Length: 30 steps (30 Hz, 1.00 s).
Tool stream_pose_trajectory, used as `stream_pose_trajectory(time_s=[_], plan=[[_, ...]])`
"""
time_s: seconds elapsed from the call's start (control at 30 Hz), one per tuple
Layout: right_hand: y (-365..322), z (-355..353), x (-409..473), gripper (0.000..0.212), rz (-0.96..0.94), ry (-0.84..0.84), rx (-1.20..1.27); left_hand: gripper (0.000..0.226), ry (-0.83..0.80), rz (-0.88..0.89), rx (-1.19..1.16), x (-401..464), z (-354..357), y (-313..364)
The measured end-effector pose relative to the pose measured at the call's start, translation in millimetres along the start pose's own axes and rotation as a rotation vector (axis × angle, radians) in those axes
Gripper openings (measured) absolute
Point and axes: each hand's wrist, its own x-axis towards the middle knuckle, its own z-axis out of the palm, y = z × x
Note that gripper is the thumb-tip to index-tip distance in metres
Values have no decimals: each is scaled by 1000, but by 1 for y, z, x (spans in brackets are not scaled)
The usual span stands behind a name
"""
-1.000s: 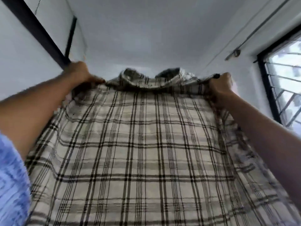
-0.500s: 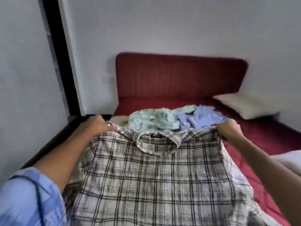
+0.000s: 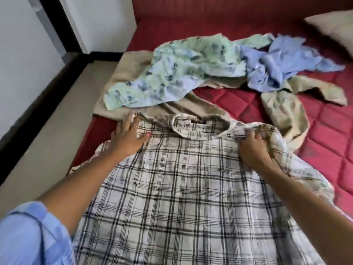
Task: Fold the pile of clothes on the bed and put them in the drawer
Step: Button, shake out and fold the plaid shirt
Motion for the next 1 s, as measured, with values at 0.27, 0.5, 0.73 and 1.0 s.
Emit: stream_pose_trajectory(time_s=[0.27,0.5,0.73,1.0], plan=[[-65,26,-52,34,-247,-11,-176,39,378,-65,-238,-30,-17,-78],[-117,-37,-29,55,-289,-37,565,77,-204,-519,-260,-137,-49,-168],[-134,0,-166,22,-556,-192,88,142,-1033,-518,-191,-249,-22,-202],[-144,65,-293,53,-570,-296,-1,71,-746,-201,-152,-298,-24,-186]])
